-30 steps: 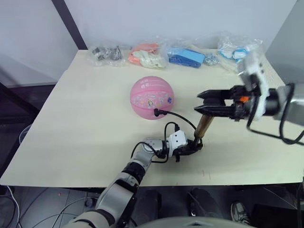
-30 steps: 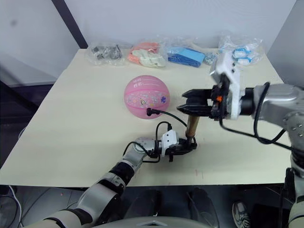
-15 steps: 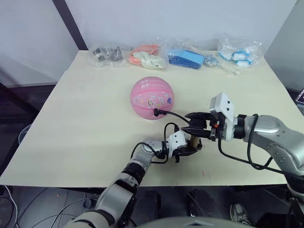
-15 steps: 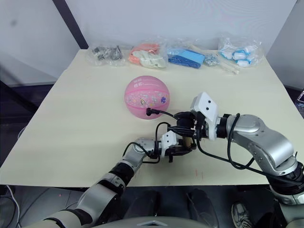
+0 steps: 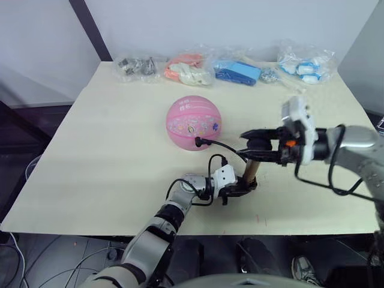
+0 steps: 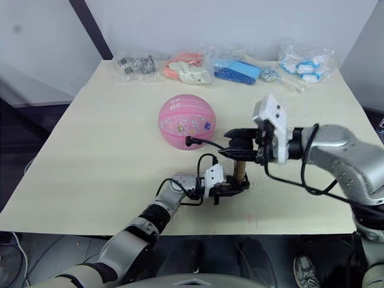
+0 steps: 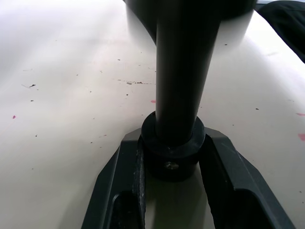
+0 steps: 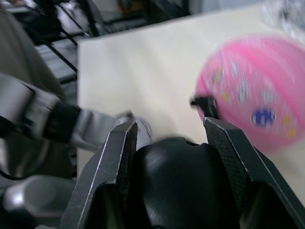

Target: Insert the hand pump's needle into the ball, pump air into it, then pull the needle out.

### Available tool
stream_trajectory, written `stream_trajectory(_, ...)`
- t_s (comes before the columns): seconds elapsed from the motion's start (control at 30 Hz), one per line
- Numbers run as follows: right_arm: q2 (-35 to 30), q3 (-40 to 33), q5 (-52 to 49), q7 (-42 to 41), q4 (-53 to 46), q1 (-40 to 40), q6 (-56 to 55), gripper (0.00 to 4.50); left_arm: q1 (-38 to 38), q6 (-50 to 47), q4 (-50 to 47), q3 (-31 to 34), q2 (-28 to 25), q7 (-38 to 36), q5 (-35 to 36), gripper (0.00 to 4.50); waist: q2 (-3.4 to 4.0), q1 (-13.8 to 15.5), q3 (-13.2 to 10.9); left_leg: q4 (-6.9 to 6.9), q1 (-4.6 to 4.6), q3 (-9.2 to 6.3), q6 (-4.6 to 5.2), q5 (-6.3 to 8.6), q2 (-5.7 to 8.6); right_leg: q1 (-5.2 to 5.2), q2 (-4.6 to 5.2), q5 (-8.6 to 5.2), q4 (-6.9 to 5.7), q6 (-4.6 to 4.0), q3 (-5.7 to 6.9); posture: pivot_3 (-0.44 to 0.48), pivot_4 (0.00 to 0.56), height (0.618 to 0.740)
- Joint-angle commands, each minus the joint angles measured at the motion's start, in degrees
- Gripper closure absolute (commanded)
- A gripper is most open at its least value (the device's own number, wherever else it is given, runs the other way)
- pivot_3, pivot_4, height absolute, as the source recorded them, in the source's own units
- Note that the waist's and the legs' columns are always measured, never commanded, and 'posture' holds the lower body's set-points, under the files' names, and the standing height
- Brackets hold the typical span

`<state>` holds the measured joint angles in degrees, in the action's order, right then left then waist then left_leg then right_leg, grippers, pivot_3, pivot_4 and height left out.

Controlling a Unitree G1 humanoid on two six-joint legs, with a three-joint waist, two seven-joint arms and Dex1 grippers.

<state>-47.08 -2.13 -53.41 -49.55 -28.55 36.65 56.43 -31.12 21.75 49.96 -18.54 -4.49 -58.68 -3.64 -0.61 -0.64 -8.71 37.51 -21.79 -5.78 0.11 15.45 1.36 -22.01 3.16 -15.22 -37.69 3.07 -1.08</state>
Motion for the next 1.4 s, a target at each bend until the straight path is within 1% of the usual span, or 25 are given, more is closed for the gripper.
stream_trajectory(0.03, -2.8, -6.1, -6.4, -1.3, 0.3, 5.2, 2.3, 2.76, 1.4, -1.6, 3.2, -0.4, -0.8, 0.5, -1.2, 3.38, -0.01, 0.0, 0.0, 0.00, 0.00, 0.00, 0.00, 0.00, 0.00, 0.00, 0.00, 0.00, 0.01, 0.00, 0.00, 0.000, 0.150, 0.738)
stream_trajectory(0.2, -7.3, -9.2, -12.3, -2.7, 4.7, 11.7, 6.4, 2.76, 1.7, -1.6, 2.5, -0.7, -0.8, 0.5, -1.3, 3.38, 0.10, 0.0, -0.1, 0.00, -0.02, 0.04, 0.00, 0.00, 0.00, -0.01, 0.06, 0.00, 0.00, 0.00, -0.02, 0.000, 0.150, 0.738)
stream_trajectory(0.3, -8.2, -9.9, -15.7, -1.6, 8.3, 16.5, 9.0, 2.76, 2.5, -1.6, 1.3, -0.8, -1.2, 0.1, -1.2, 3.38, 0.04, 0.0, -0.2, 0.00, -0.06, 0.01, 0.00, 0.00, -0.04, -0.04, 0.06, 0.00, 0.01, 0.00, 0.01, 0.000, 0.150, 0.738)
stream_trajectory(0.37, -8.3, -9.9, -16.6, -1.0, 9.2, 17.8, 9.9, 2.76, 2.8, -1.6, 0.9, -0.9, -1.3, -0.1, -1.1, 3.38, 0.16, 0.0, -0.3, 0.00, -0.21, 0.07, 0.00, 0.00, -0.05, -0.22, 0.10, 0.01, -0.02, 0.00, -0.06, 0.000, 0.150, 0.738)
stream_trajectory(0.43, -8.2, -9.5, -16.5, -0.8, 9.5, 17.9, 10.6, 2.76, 2.8, -1.7, 0.9, -0.9, -1.4, -0.1, -1.1, 3.38, 0.17, 0.0, -0.3, 0.01, -0.54, 0.13, 0.00, 0.00, -0.05, -0.61, 0.13, 0.01, -0.10, -0.01, -0.11, 0.000, 0.150, 0.738)
stream_trajectory(0.47, -8.1, -9.0, -16.1, -0.9, 9.1, 17.3, 10.6, 2.76, 2.8, -1.7, 0.8, -1.0, -1.4, -0.1, -1.1, 3.38, 0.17, 0.0, -0.3, 0.04, -0.76, 0.12, 0.00, -0.01, -0.04, -0.84, 0.13, 0.01, -0.13, -0.01, -0.10, 0.000, 0.150, 0.738)
stream_trajectory(0.5, -7.9, -8.0, -14.6, -1.1, 7.5, 14.9, 9.9, 2.76, 2.8, -1.7, 0.8, -1.0, -1.4, -0.1, -1.1, 3.38, 0.17, 0.1, -0.3, 0.05, -0.87, 0.13, 0.00, -0.01, -0.03, -0.96, 0.13, 0.01, -0.15, -0.01, -0.09, 0.000, 0.150, 0.738)
stream_trajectory(0.63, -5.8, -4.6, -9.8, -0.3, 2.4, 6.0, 6.2, 2.76, 2.5, -1.7, 1.2, -0.9, -1.4, 0.1, -1.0, 3.38, 0.08, 0.2, -0.2, 0.08, -0.88, 0.13, 0.00, -0.01, 0.00, -0.93, 0.15, 0.01, -0.12, -0.01, -0.03, 0.000, 0.150, 0.738)
stream_trajectory(0.7, -4.3, -3.4, -7.9, 0.5, 0.6, 2.0, 4.0, 2.76, 2.3, -1.7, 1.6, -0.9, -1.3, 0.3, -1.1, 3.38, 0.04, -0.1, -0.1, 0.10, -0.74, 0.19, 0.01, -0.01, 0.02, -0.81, 0.14, 0.01, -0.16, 0.00, -0.07, 0.000, 0.150, 0.738)
stream_trajectory(0.77, -3.5, -1.9, -4.9, 0.6, -0.7, -1.3, 1.3, 2.76, 2.0, -1.8, 2.0, -0.8, -1.2, 0.4, -1.2, 3.38, 0.04, -0.3, -0.1, 0.08, -0.30, 0.28, 0.01, 0.00, 0.01, -0.45, 0.11, 0.01, -0.20, 0.00, -0.15, 0.000, 0.150, 0.738)
stream_trajectory(0.83, -3.4, -0.5, -2.2, 0.1, -1.4, -3.5, -0.9, 2.76, 1.7, -1.7, 2.4, -0.7, -1.1, 0.5, -1.4, 3.38, 0.03, -0.3, -0.1, 0.01, 0.14, 0.27, 0.01, 0.00, -0.05, -0.02, 0.01, -0.03, -0.15, 0.05, -0.15, 0.000, 0.150, 0.738)
stream_trajectory(0.87, -3.0, 0.3, -1.0, 0.2, -1.5, -4.5, -1.8, 2.76, 1.5, -1.6, 2.6, -0.6, -1.0, 0.6, -1.4, 3.38, 0.00, -0.3, -0.1, 0.01, 0.18, 0.26, 0.01, 0.00, -0.11, 0.04, -0.06, -0.14, -0.10, 0.24, -0.14, 0.000, 0.150, 0.738)
stream_trajectory(0.97, -1.2, 3.7, 2.7, 1.2, -2.4, -8.1, -4.5, 2.76, 1.3, -1.6, 3.0, -0.6, -0.8, 0.5, -1.5, 3.38, -0.18, -0.3, 0.1, 0.01, 0.31, 0.16, 0.00, 0.00, -0.17, 0.20, -0.15, -0.15, -0.09, 0.25, -0.09, 0.000, 0.150, 0.738)
stream_trajectory(1.1, 1.1, 6.9, 6.2, 2.4, -2.3, -11.1, -6.7, 2.76, 1.5, -1.6, 2.6, -0.7, -0.7, 0.5, -1.5, 3.38, -0.26, -0.3, 0.2, 0.01, 0.37, 0.15, 0.00, -0.01, -0.15, 0.27, -0.13, -0.03, -0.09, 0.06, -0.11, 0.000, 0.150, 0.738)
stream_trajectory(1.27, 3.6, 12.6, 14.5, 3.0, -0.2, -15.8, -12.0, 2.76, 2.1, -2.3, 1.1, -0.8, -0.8, 0.2, -1.2, 3.38, -0.34, -0.3, 0.3, 0.00, 0.37, 0.13, 0.00, 0.00, -0.13, 0.29, -0.12, -0.01, -0.06, 0.03, -0.10, 0.000, 0.150, 0.738)
stream_trajectory(1.4, 5.8, 14.9, 18.4, 3.6, 1.6, -18.4, -14.4, 2.76, 2.2, -2.5, 0.7, -0.7, -0.9, 0.1, -1.2, 3.38, -0.35, -0.2, 0.3, -0.03, 0.44, 0.12, -0.01, 0.00, -0.14, 0.35, -0.13, -0.02, -0.04, 0.03, -0.10, 0.000, 0.150, 0.738)
